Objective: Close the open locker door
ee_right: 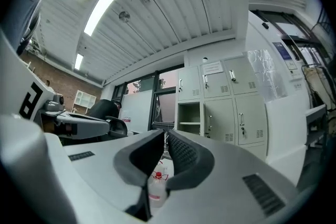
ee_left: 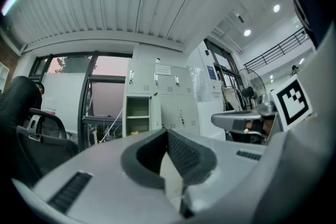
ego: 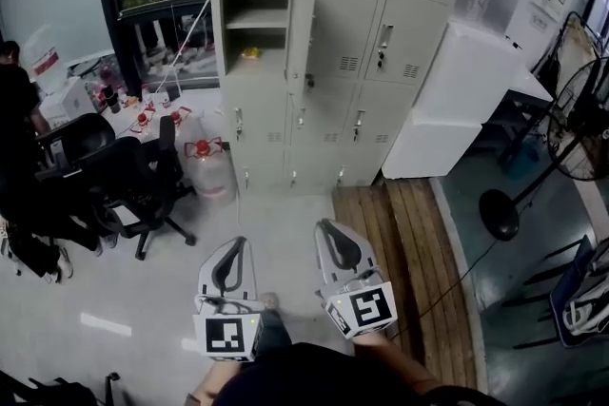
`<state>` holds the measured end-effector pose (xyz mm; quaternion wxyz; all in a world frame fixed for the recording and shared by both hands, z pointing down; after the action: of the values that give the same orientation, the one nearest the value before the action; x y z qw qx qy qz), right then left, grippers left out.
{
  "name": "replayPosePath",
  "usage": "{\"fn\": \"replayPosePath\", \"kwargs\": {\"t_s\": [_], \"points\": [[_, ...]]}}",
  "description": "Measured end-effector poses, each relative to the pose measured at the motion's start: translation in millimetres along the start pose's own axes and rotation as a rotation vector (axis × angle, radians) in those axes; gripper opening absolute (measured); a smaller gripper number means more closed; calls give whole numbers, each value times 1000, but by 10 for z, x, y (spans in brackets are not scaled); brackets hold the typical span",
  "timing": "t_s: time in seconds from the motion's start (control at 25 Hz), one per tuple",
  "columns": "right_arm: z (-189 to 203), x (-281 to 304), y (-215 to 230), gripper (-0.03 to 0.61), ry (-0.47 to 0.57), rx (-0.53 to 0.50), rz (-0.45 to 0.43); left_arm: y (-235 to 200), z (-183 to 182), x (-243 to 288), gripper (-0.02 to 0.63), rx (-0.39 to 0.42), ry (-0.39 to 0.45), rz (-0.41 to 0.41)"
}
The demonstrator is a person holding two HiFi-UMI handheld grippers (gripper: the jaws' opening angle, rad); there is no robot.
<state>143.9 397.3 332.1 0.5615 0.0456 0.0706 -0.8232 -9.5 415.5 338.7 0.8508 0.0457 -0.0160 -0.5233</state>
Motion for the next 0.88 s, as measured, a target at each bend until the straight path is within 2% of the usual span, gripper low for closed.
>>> {"fn": "replayPosePath", "kwargs": {"t_s": [0.16, 0.24, 0.6, 0.88], "points": [[15, 535, 144, 28, -2, 8, 11, -332, -34, 455, 2, 2, -3, 16], [8, 781, 222, 77, 2, 13, 22, -487, -52, 670, 2, 5, -1, 24], [79, 1623, 395, 86, -4, 24, 57, -1012, -40, 1426, 2, 10, -6, 86], [143, 2011, 487, 87, -13, 32, 91, -1236, 9, 1842, 2, 11, -17, 147]]}}
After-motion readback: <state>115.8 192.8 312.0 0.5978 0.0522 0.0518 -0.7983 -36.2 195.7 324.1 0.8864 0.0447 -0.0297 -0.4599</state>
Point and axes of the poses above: the fingertips, and each gripper's own axes: x forward along the fingers, y to its right, z out of its underside, the point moved 3 cm from there along -x, backward along the fingers, and after that the axes turned 5 degrees about z, right-handed, at the moved point
